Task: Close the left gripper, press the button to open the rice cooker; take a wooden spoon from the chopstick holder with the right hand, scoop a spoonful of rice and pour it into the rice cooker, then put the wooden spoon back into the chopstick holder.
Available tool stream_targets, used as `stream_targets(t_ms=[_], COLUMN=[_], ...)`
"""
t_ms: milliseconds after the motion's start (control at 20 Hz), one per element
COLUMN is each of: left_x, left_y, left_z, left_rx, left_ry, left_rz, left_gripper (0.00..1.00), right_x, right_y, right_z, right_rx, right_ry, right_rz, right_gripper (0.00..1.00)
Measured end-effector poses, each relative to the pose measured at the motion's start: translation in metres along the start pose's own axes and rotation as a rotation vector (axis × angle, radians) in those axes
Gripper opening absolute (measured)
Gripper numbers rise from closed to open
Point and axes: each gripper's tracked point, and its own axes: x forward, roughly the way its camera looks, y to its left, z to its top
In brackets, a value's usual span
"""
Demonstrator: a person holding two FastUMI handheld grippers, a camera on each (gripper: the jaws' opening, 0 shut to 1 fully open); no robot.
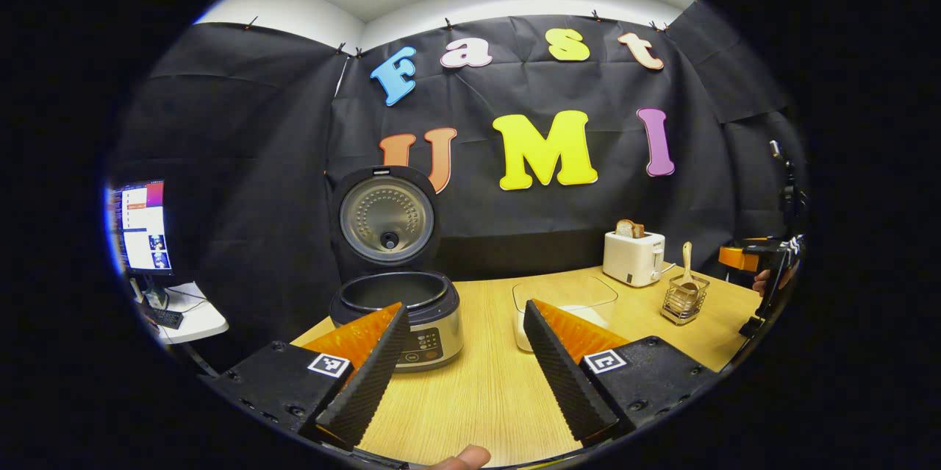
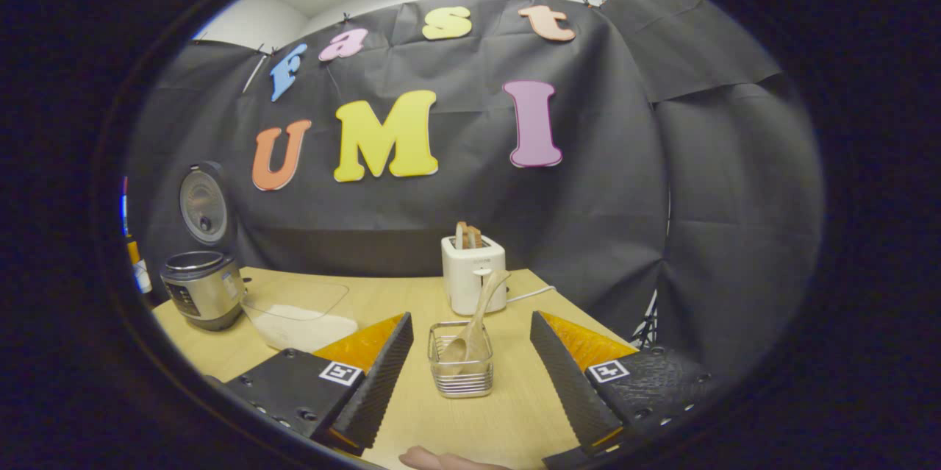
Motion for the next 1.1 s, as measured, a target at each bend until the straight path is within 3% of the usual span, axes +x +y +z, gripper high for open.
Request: stream_targets(t_ms=[100,150,250,400,750,800,900,1100], left_x=[0.002,0.003,0.006,0.013,0.032,0.033,0.034,0.035], left_y=[0.002,0.003,0.006,0.006,0.014,0.013,0.012,0.009], left_z=[-0.004,-0.005,-0.007,-0.011,-0.038,-0.04,-0.042,-0.044], left_rx=[-0.007,-0.01,-0.014,-0.014,-0.001,0.001,-0.005,-0.016], left_ry=[0.013,0.015,0.019,0.018,0.09,0.095,0.102,0.108], left_rz=[0.009,0.012,0.017,0.017,0.043,0.038,0.033,0.02], left_gripper=[0.99,0.99,0.99,0.99,0.99,0.99,0.99,0.99], right_x=[0.032,0.05,0.08,0.124,0.198,0.201,0.213,0.217], right_y=[-0.002,-0.008,-0.013,-0.019,-0.019,-0.019,-0.015,-0.013], right_z=[-0.006,-0.007,-0.013,-0.02,-0.031,-0.035,-0.042,-0.051], right_rx=[-0.023,-0.024,-0.019,0.001,0.156,0.175,0.193,0.185], right_ry=[0.053,0.073,0.125,0.211,0.379,0.406,0.43,0.461], right_rz=[0.021,0.014,0.017,0.015,0.039,0.04,0.052,0.041], right_gripper=[0.92,0.95,0.92,0.96,0.94,0.85,0.8,0.4])
